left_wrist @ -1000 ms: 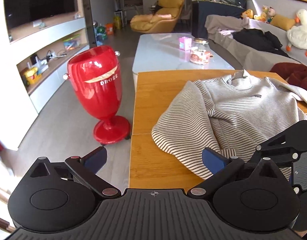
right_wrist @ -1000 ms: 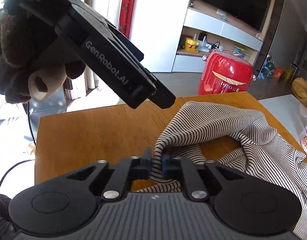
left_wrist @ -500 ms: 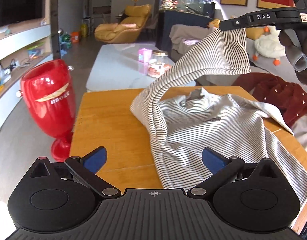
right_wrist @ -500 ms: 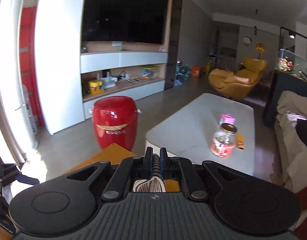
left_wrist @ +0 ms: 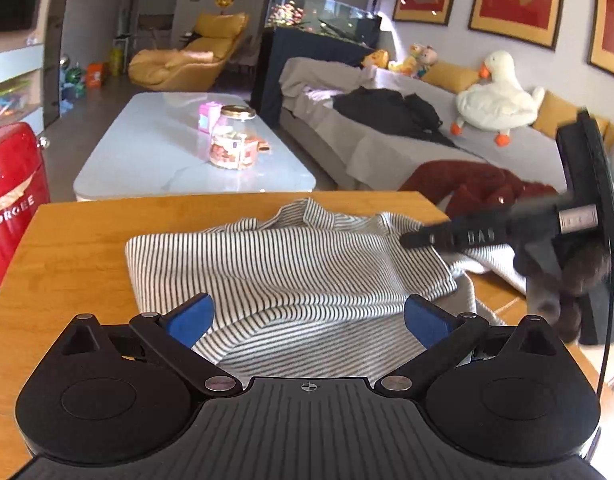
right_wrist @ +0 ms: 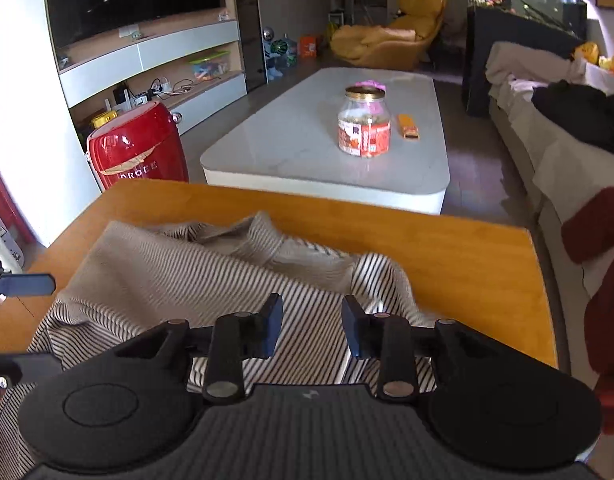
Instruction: Fold clothes
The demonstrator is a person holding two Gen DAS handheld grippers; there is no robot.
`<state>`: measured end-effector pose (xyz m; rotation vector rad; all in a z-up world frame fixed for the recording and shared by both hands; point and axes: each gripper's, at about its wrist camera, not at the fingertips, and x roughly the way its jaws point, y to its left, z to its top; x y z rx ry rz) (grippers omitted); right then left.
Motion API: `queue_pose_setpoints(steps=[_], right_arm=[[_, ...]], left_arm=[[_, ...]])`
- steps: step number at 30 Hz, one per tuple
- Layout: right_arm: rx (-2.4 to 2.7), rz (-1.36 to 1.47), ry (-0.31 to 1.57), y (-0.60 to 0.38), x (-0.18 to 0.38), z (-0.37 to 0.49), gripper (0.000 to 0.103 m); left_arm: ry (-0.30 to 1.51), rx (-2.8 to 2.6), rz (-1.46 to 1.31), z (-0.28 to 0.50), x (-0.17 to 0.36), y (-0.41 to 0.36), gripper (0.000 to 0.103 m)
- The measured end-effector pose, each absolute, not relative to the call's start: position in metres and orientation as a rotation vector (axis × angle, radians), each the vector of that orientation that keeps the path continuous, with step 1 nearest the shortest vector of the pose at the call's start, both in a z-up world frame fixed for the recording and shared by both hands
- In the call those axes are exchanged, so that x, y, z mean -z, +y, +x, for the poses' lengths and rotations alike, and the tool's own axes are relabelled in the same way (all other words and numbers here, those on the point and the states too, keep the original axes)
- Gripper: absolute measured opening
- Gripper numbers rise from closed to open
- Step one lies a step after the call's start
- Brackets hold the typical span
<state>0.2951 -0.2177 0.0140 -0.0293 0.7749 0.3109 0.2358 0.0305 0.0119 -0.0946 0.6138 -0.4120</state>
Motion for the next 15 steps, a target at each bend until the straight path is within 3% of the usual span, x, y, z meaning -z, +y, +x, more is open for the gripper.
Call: queue_pose_setpoints(steps=[4,8,15], right_arm=[[-0.327,-0.131,0.698,-0.195,0.010,0.277,0.035],[-0.363,-0.059,0.689,-0.171,0.009,0.283,0.035],[-0.473,-0.130,0.666,-0.088,0.009,0.283,0.035]], left_arm=[[0.643,0.295,-0.047,0.253,0.011,0.029,0.103],[0.646,0.246,-0.012,0.246,0.013,0.048,0.103],[0.653,0.110,-0.022,0.227,0.010,0.117,0.103]])
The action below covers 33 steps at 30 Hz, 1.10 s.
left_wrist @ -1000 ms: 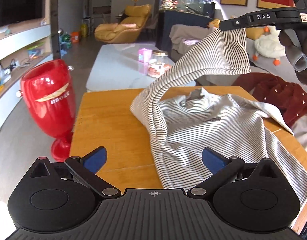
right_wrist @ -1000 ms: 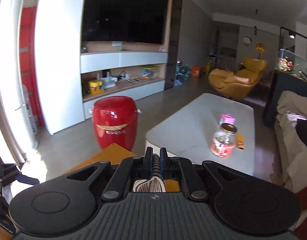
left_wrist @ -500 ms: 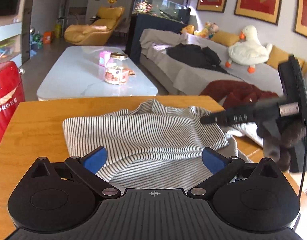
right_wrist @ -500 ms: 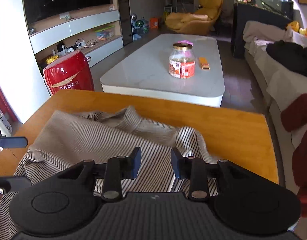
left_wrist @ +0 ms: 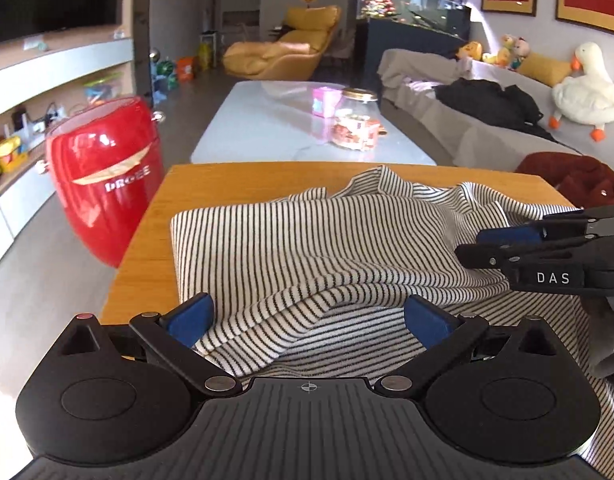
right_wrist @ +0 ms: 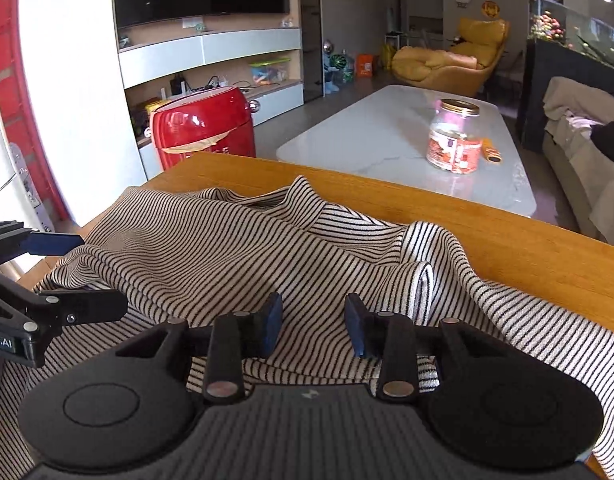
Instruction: Fold clothes
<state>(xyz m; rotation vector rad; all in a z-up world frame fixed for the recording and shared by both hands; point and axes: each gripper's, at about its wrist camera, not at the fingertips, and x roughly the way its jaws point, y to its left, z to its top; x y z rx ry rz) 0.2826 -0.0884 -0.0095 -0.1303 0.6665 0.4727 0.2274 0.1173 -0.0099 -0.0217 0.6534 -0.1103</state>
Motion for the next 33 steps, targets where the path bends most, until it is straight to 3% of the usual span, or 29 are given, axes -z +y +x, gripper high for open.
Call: queue_pose_setpoints(steps=[11,15,18,20,22,24,33], right_arm=[[-0.449,-0.314,0.582,-0.101,-0.018,0.263,0.035],[-0.403,-0.444,0.586,-0.146,-0.020,0.253,0.046],[-0.344,-0.485,0.650,-0.174,-0.006,0.254,0.046],[-0.305,-0.502,0.669,-0.184,0.003,0.256,0.043],[-0.284,-0.494,0.674,-0.187,0.003,0.259,0.019],[-0.277,-0.472,0.665,-0.186,-0.006,0.263,0.006],[-0.446,-0.295,0.547,-0.142,-0.084,0.260,0.004]], left_arm=[[0.645,0.088,-0.050,0.221,-0.004,0.125,0.103],[0.656,0.136,-0.073,0.209,-0.013,0.117,0.103],[0.671,0.189,-0.109,0.205,-0.018,0.109,0.103],[0.690,0.224,-0.135,0.206,-0.019,0.103,0.103],[0.699,0.252,-0.136,0.206,-0.020,0.096,0.103],[0.691,0.261,-0.114,0.203,-0.022,0.091,0.103],[0.673,0.256,-0.137,0.189,-0.027,0.101,0.103]])
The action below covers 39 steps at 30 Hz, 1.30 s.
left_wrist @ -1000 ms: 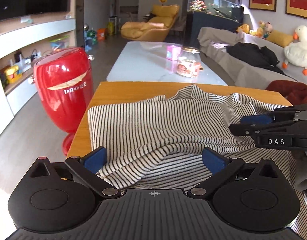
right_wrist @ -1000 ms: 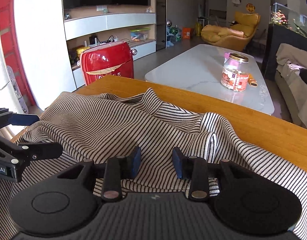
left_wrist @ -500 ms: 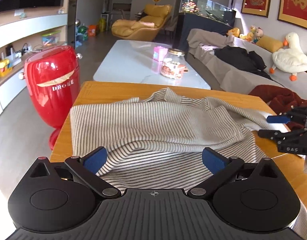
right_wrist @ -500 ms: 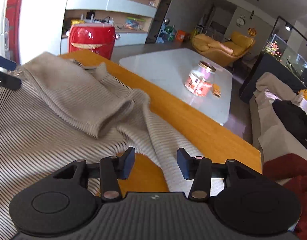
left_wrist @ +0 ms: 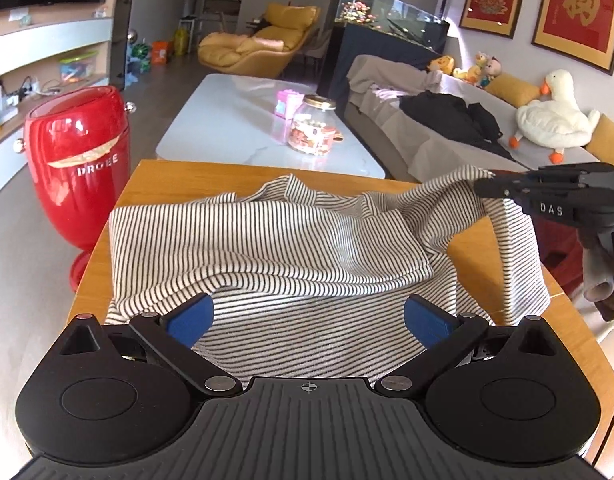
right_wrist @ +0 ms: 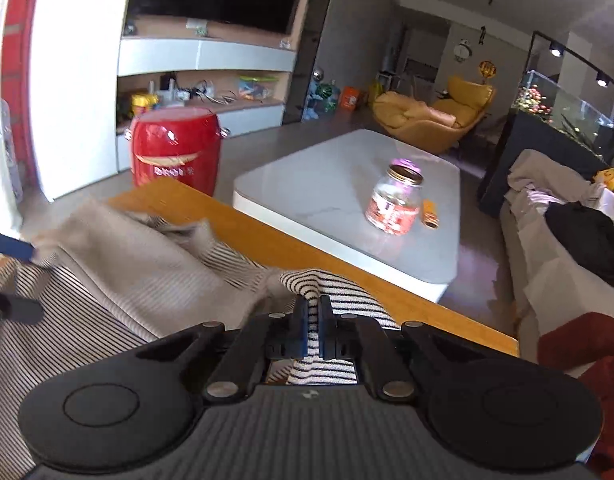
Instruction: Fold clothes
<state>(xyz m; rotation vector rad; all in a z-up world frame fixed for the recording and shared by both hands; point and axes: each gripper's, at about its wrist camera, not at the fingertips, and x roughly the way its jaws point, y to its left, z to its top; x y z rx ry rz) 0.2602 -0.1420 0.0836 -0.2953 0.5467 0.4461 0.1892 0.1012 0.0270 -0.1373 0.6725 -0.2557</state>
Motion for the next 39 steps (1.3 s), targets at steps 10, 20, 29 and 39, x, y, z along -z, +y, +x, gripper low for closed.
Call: queue_pose_setpoints(steps=[10,20,29,39], right_arm=[[-0.708,-0.270,0.512,-0.071,-0.097,0.245,0.007],[-0.735,-0.453,0.601,-0.113,-0.065,0.177,0.029],[-0.881,-0.606,0.604,-0.040,-0.008,0.124,0.045],[-0.508,-0.271,0.470,-0.131,-0.144,0.212,0.012]], left_arm=[[0.683,0.257,-0.167,0.175,-0.028,0.109,0.103],[0.717,0.227,-0.185,0.175,-0.018,0.119,0.103],[0.687,0.165,-0.213,0.154,-0.034,0.137,0.103],[0.629,0.184,-0.234,0.122,-0.045,0.155,0.103]])
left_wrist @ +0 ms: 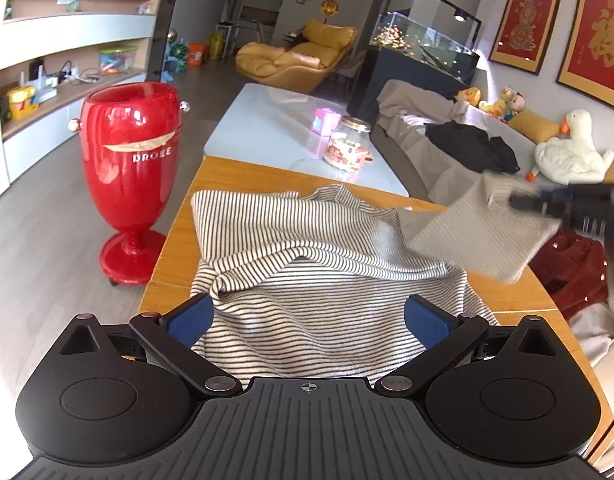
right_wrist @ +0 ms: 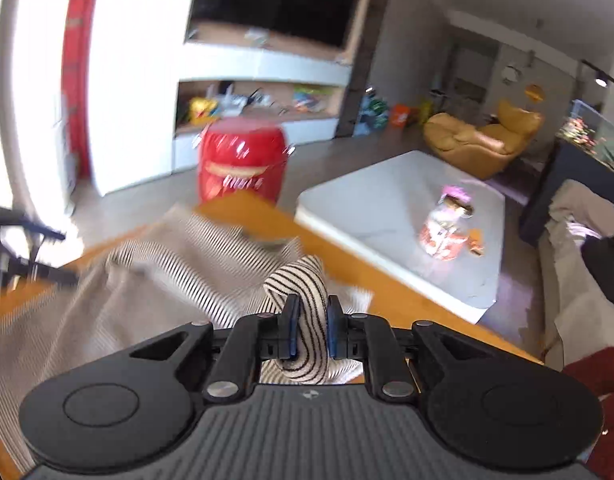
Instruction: Fold clothes
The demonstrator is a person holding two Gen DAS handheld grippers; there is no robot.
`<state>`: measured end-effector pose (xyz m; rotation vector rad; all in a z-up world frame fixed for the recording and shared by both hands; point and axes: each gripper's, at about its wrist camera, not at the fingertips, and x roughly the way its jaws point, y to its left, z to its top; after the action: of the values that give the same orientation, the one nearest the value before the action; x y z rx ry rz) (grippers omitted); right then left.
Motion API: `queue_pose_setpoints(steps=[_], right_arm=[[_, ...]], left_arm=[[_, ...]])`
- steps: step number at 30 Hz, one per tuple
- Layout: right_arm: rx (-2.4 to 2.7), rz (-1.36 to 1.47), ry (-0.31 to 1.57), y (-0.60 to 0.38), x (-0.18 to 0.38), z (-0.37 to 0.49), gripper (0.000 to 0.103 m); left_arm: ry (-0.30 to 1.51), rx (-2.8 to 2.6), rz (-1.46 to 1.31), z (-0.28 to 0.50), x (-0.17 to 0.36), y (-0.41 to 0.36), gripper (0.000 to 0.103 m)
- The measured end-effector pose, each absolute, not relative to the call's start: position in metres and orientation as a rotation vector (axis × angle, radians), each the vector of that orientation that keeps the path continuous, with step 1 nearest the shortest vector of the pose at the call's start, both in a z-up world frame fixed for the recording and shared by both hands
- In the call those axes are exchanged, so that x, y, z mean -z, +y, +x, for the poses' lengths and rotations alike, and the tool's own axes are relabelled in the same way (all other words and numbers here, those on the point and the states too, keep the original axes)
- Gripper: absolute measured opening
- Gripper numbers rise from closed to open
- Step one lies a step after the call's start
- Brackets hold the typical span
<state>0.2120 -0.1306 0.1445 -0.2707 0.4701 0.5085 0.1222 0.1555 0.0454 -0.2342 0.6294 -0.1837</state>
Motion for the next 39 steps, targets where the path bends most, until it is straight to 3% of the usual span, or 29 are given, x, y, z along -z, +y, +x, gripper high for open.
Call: queue_pose_setpoints(steps=[4,9,14,18,25,31,35,38,39], right_arm=[[-0.501,-0.137,0.374,-0.131,-0.214,0.231,0.012],[-0.573,-0.111,0.378,-0.081,-0.236,0.249,0.012],[-0.676,-0.112,0.381,-0.013,-0.221,0.255,0.011],[-0.720,-0.162,0.356,0.015,-0.207,0.246,0.021],[-0.632,-0.205,0.432,-0.024,-0.160,0.248,0.037],[-0.548,-0.217,0.508,-0.083,-0.076,0.221,0.038],[-0.573,-0.154,0.543,-0.104,-0.028,0.191,0.047],[-0.617,-0.112,0.568,-0.109,-0.001,0.172,0.049],[-0.631,-0.098,0.576,-0.111,0.008,0.166,0.049]], left_arm=[[0.603,0.217,-0.246,0.119,-0.047,0.155,0.103],[0.578,0.237,-0.271,0.111,-0.049,0.161,0.103],[0.595,0.227,-0.313,0.111,-0.044,0.172,0.103],[0.609,0.229,-0.339,0.114,-0.041,0.177,0.103],[0.654,0.272,-0.420,0.145,-0.032,0.178,0.103],[0.768,0.201,-0.417,0.188,-0.010,0.159,0.101],[0.781,0.150,-0.286,0.197,-0.008,0.133,0.066],[0.777,0.155,-0.230,0.194,-0.014,0.126,0.007],[0.776,0.159,-0.215,0.192,-0.017,0.124,0.006]])
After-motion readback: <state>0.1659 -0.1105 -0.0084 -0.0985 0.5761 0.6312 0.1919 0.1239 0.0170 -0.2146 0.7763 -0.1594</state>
